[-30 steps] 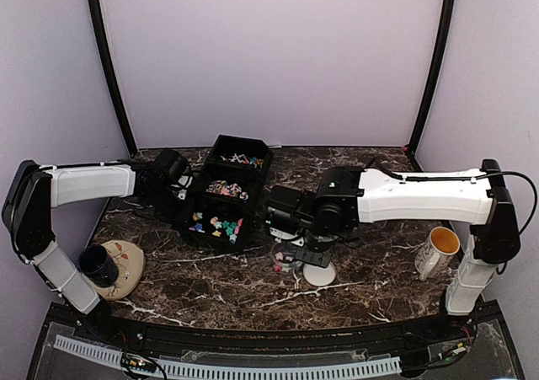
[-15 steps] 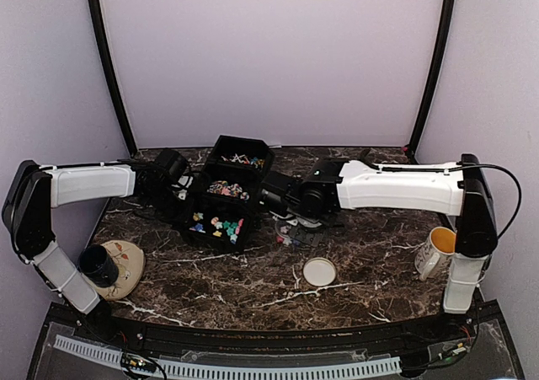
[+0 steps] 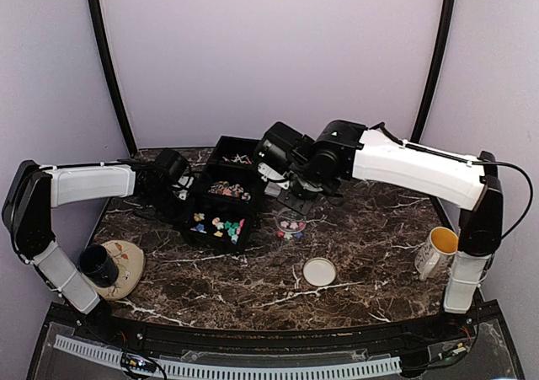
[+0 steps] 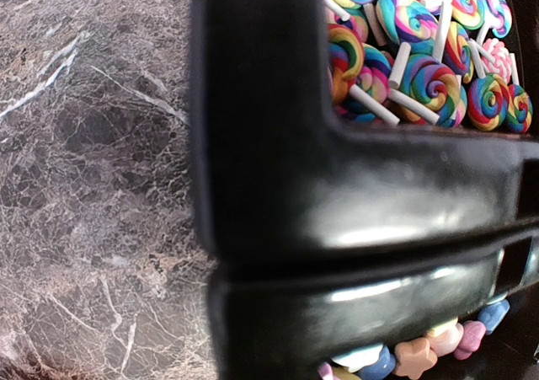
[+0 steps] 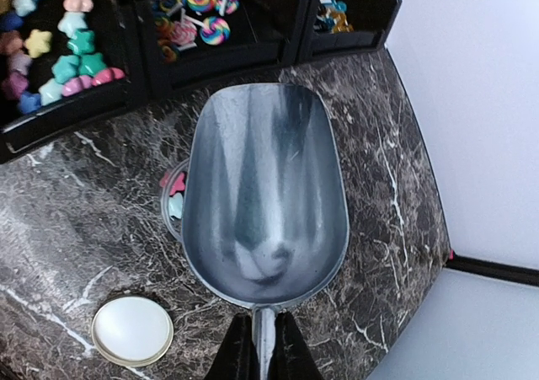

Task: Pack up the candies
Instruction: Move the packing box to the center of the board, then scoop the fake candies from the plate.

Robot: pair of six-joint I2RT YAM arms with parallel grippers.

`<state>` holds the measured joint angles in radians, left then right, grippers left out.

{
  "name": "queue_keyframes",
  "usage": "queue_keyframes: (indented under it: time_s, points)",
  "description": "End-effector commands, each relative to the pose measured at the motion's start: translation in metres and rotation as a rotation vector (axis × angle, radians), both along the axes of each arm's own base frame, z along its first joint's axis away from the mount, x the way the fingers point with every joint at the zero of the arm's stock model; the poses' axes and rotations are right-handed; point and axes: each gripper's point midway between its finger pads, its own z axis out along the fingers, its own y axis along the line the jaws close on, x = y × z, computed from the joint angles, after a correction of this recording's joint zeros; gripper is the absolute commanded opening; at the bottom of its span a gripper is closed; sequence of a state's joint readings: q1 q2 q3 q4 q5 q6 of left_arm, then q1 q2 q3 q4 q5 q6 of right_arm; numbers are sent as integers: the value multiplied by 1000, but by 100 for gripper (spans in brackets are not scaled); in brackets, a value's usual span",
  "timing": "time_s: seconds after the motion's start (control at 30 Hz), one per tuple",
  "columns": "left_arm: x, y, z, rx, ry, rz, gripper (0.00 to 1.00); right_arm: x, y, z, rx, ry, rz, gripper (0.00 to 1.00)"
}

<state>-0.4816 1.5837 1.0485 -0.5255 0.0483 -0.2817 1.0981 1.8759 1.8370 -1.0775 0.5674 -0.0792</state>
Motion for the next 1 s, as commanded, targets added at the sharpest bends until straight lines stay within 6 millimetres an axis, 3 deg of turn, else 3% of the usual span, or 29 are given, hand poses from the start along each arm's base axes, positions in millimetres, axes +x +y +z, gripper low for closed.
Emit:
queue_keyframes:
  time_s: [0.0, 0.27, 0.4, 0.5, 0.57, 0.6, 0.73, 0.87, 0.97]
  points:
    - [41, -32, 64, -161, -211, -24, 0, -30, 23, 29, 57, 25, 172, 0]
    - [39, -35, 55, -155, -180, -32, 0, -53, 55, 18, 1, 93, 315, 0]
    - [29, -61, 51, -301, -127, -87, 0, -47, 68, 22, 7, 52, 316, 0]
    - [23, -72, 46, -374, -74, -102, 0, -36, 73, 43, 92, -20, 269, 0]
    - [22, -76, 48, -418, -63, -113, 0, -31, 75, 67, 201, -90, 244, 0]
    - [21, -79, 51, -456, -59, -121, 0, -29, 72, 83, 259, -131, 225, 0]
    - [17, -92, 67, -648, -39, -149, 0, -24, 59, 115, 394, -231, 166, 0]
    - [4, -109, 88, -880, 17, -231, 0, -31, 57, 128, 462, -232, 188, 0]
    - [6, -107, 87, -865, -2, -224, 0, -33, 56, 125, 448, -214, 196, 0]
